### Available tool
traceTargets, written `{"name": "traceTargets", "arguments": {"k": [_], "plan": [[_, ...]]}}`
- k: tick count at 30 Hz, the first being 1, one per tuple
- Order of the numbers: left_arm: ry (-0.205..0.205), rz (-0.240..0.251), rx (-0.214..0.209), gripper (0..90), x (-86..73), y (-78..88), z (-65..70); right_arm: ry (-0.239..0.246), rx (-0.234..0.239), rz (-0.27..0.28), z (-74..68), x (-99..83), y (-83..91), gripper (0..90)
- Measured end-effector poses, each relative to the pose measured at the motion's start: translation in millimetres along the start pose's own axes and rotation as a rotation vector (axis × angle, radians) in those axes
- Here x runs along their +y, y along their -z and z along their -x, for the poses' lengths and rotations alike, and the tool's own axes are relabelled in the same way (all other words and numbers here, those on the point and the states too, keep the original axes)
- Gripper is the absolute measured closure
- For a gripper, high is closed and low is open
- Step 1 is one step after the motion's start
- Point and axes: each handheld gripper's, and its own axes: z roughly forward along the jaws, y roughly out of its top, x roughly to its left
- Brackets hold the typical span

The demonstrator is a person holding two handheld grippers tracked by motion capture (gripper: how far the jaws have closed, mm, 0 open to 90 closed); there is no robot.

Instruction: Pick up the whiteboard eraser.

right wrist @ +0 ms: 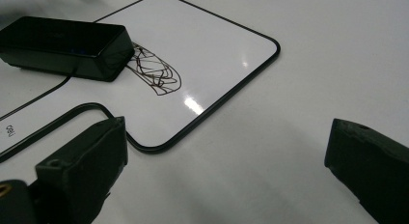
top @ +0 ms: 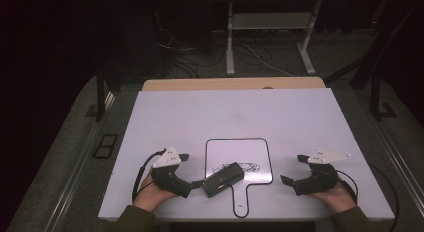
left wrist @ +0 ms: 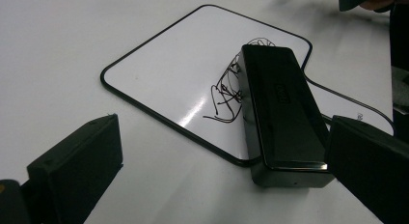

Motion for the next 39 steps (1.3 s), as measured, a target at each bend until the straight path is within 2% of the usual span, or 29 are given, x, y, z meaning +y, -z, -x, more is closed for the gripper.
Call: {"name": "traceTargets", "arguments": {"k": [20, 23, 39], "plan": [[0.001, -0.009, -0.001, 0.0, 3.8, -1.3, -0.1, -0.003, 0.022, 0.001, -1.1, -0.3, -1.4, 0.4], [0.012, -0.005, -0.006, 0.0, 5.6, -3.3, 0.4, -0.005, 0.024, 0.001, -1.4, -0.3, -1.5, 0.4], [-0.001, -0.009, -0.013, 0.0, 19.5, -15.3, 6.1, -0.009, 0.026, 0.025, -0.3, 0.0, 1.5, 0.4]]}}
